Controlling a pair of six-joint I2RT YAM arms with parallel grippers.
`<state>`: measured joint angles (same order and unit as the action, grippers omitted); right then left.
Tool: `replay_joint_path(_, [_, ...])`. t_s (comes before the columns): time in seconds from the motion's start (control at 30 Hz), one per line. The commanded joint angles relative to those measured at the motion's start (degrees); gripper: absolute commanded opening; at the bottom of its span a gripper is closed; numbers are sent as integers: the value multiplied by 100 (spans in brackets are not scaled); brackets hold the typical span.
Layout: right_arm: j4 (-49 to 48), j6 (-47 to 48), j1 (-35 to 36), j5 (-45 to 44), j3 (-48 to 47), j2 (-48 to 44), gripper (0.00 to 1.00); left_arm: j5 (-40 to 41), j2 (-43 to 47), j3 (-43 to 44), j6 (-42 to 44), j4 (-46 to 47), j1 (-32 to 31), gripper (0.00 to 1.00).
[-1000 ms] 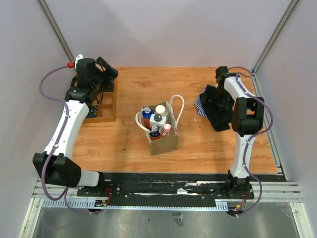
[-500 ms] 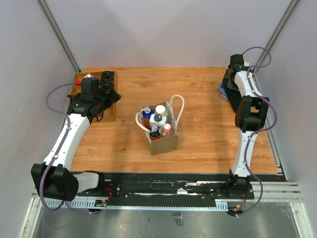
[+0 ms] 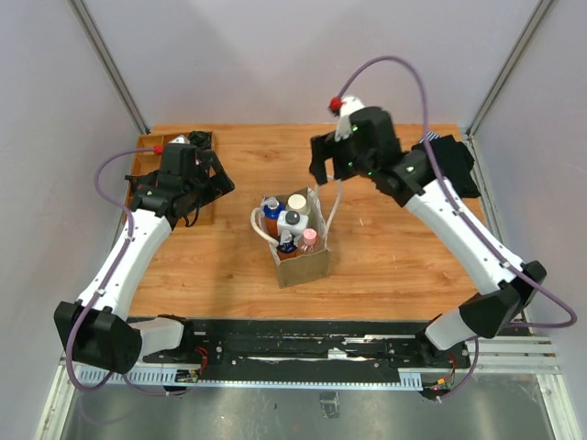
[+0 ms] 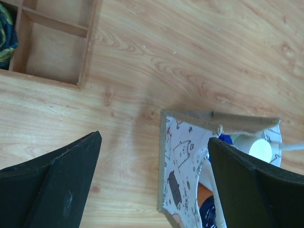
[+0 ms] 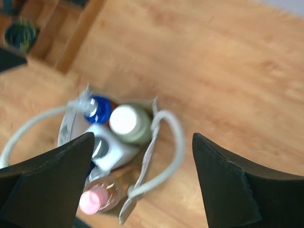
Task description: Take the personal care products out of the canvas bag
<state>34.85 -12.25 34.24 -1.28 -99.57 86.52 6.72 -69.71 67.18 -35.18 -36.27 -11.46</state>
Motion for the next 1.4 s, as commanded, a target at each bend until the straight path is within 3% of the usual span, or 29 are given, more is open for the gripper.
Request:
replay_joint_path(0.0, [666, -72, 662, -113, 792, 282, 85, 47, 120, 111, 251, -159, -231, 100])
replay_joint_path(0.2, [788, -319, 1517, -394, 1407, 82, 85, -365, 329, 119, 461, -82, -322, 100])
replay_joint_path(0.47, [1054, -609, 2103, -630, 1639, 171, 72, -573, 222, 190, 426, -38, -459, 100])
replay_joint_path(0.67, [1260, -671, 2287, -898, 1626, 102, 54, -623, 148, 217, 411, -21, -496, 100])
replay_joint_path(0.8, [1325, -671, 2297, -1108, 1622, 67, 25, -724, 138, 267, 408, 48, -574, 100])
replay_joint_path(0.93, [1263, -510, 2298, -1327, 1352, -140, 6, -596, -48, 717, 842, 63, -1172, 100])
replay_joint_path(1.03, [1288, -311, 2300, -1665, 995, -289, 3, -125, -631, 1471, 1332, -229, -1919, 100])
replay_joint_path(1.13, [1322, -62, 2296, -1912, 583, -403, 3, 32, -1176, 2094, 1644, -415, -2209, 99])
replay_joint_path(1.17, [1398, -6, 2290, -2011, 393, -415, 3, 56, -1374, 2393, 1669, -563, -2237, 96])
replay_joint_path(1.3, [1674, 285, 2281, -2368, -336, -453, 4, 11, -2211, 3107, 1642, -1295, -2252, 56])
replay_joint_path(1.37, [1767, 430, 2265, -2746, -686, -504, 4, 18, -2436, 3173, 1561, -1462, -2267, 43])
